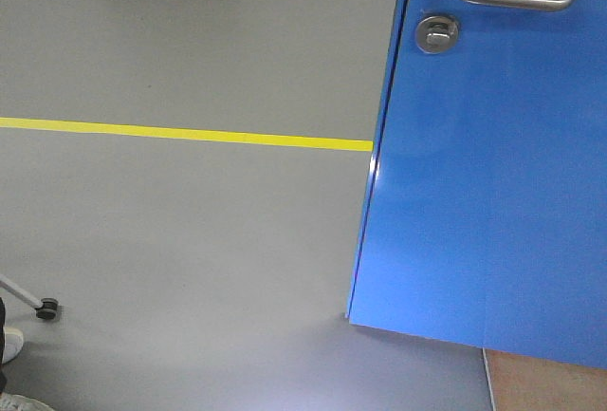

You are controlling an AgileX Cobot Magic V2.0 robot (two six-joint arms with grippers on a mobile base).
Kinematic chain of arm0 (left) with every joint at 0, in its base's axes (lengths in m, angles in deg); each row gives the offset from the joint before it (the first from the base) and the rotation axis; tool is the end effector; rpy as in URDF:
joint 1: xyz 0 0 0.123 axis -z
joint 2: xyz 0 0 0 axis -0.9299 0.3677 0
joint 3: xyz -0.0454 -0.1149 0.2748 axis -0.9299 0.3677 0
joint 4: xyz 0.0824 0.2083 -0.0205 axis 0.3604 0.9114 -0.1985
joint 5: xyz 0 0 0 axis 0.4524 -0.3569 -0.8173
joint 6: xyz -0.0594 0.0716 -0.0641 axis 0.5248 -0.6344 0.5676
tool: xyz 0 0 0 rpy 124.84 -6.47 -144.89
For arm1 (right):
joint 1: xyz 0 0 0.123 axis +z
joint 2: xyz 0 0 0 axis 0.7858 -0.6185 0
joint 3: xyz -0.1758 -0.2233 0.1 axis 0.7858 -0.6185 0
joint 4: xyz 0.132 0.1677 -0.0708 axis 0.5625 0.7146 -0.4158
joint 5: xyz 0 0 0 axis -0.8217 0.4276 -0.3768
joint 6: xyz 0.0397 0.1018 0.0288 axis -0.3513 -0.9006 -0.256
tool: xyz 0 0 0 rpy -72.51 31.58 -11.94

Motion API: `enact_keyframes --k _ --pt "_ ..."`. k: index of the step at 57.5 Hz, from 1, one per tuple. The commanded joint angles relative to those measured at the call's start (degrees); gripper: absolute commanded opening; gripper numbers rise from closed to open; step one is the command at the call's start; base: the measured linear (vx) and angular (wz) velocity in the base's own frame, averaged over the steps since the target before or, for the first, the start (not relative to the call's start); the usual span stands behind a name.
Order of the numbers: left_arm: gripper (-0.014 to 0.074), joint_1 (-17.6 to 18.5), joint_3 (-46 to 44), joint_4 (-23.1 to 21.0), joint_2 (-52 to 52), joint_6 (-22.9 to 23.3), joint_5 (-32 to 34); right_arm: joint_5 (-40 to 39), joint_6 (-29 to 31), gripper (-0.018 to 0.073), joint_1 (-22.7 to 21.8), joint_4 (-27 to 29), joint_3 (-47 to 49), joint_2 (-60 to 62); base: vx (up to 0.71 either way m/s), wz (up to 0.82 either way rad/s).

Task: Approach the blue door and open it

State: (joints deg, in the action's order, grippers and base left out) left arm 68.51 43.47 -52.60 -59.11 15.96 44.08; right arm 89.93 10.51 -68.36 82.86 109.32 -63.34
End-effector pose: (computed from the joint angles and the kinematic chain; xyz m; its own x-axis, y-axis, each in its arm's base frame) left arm 0.0326 0.0020 0.1759 -0.2012 0.0460 -0.9785 -0.0073 0.9988 0.0484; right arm 0.2582 -0.0030 0.5136 -0.1549 0.0894 -0.9839 -0.3627 0.9212 0.1408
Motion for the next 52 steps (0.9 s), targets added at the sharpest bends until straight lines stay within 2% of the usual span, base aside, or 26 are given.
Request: enact_keyframes --k 1,9,13,17,21,29,30,32,46,52 --pt "0.0073 0.4 -1.5 -0.1 -0.7 0.4 4.8 -8.2 -7.4 0.0012 4.7 -14.5 1.7 5.6 0.0 0.0" --pt "0.0073 0.4 -1.5 -0.1 -0.7 0.4 4.8 -12.7 -26.5 0.0012 12.7 -40.5 1.3 11.5 0.0 0.0" --pt "0.0073 0.4 -1.5 -0.1 -0.7 0.4 4.8 -14.8 -35.4 0.0012 15.8 -51.4 -1.5 15.1 0.0 0.0" --pt "0.0073 0.4 -1.5 -0.1 -0.7 0.4 4.8 -17.4 -42.1 0.0012 18.0 -60.0 -7.0 19.3 0.0 0.0" --pt "0.0073 0.4 -1.5 -0.1 -0.7 0.4 4.8 -20.0 -46.1 0.0012 19.4 -65.3 -14.4 24.5 0.0 0.0" --pt "0.0073 0.4 -1.5 -0.1 -0.7 0.4 4.8 -23.2 -46.7 0.0012 19.8 -67.2 -32.0 37.4 0.0 0.0" --pt "0.0073 0.4 -1.5 -0.1 -0.7 0.4 4.8 -24.6 -46.6 0.0012 19.8 -66.7 -46.6 49.2 0.0 0.0" --pt "0.0073 0.4 -1.5 -0.1 -0.7 0.4 4.8 -24.5 -46.6 0.0012 19.8 -65.7 -50.9 53.0 0.0 0.0" --pt "0.0073 0.4 -1.5 -0.1 -0.7 0.4 4.8 -24.7 -46.7 0.0012 19.7 -56.6 -75.1 77.5 0.0 0.0" --pt "0.0073 0.4 -1.5 -0.1 -0.7 0.4 4.8 -27.4 -47.8 0.0012 19.2 -54.7 -80.9 75.2 0.0 0.0"
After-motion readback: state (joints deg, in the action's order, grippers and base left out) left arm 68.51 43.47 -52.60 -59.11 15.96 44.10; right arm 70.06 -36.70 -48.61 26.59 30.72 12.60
